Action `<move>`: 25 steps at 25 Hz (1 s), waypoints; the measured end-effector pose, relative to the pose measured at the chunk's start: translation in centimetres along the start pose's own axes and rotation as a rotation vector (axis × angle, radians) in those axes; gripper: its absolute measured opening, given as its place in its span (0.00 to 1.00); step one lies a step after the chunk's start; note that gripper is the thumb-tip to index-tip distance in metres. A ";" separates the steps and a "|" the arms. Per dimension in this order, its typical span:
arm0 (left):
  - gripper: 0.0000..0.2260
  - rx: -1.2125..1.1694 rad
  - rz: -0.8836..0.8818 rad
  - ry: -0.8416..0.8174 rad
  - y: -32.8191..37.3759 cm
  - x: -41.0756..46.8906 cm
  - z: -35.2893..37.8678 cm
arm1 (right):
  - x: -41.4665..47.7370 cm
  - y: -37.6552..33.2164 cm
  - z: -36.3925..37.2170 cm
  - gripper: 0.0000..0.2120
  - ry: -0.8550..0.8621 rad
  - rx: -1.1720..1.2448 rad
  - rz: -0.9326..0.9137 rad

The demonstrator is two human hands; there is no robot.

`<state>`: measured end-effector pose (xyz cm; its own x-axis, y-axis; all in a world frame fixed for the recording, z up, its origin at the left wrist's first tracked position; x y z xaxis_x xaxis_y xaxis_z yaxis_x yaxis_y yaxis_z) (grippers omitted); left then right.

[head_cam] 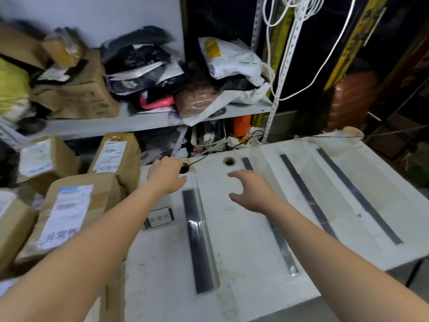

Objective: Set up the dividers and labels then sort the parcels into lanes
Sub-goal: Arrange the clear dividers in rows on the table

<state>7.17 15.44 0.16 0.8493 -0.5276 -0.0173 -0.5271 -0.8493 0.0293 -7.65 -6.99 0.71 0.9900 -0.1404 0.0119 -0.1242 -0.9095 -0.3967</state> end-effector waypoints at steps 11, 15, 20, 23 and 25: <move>0.22 -0.196 -0.046 -0.058 1.2 -10.6 3.2 | -5.5 -4.0 6.4 0.29 -0.154 0.099 -0.009; 0.22 -0.293 0.102 -0.025 2.5 -10.1 4.7 | -7.0 -4.1 8.3 0.30 -0.193 0.101 0.073; 0.21 -0.268 0.369 -0.064 3.0 -7.6 5.6 | -7.9 -4.9 10.0 0.27 -0.153 0.161 0.243; 0.18 -0.222 0.447 -0.131 1.9 -5.8 5.5 | -8.5 -5.3 10.8 0.24 -0.152 0.157 0.327; 0.13 -0.190 0.508 -0.161 1.3 -4.6 5.7 | -9.1 -5.5 11.4 0.23 -0.172 0.179 0.378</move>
<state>2.43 16.71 -5.45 0.4674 -0.8777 -0.1056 -0.8410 -0.4783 0.2529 -15.17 3.75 -7.70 0.8758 -0.3693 -0.3109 -0.4809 -0.7228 -0.4962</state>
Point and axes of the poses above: each hand's wrist, its own x-axis towards the middle knuckle, its own z-axis out of the palm, y = z × x, the point moved 1 cm from there along x, towards the middle knuckle, and after that the axes turned 5 degrees about y, right-handed, at the moved point
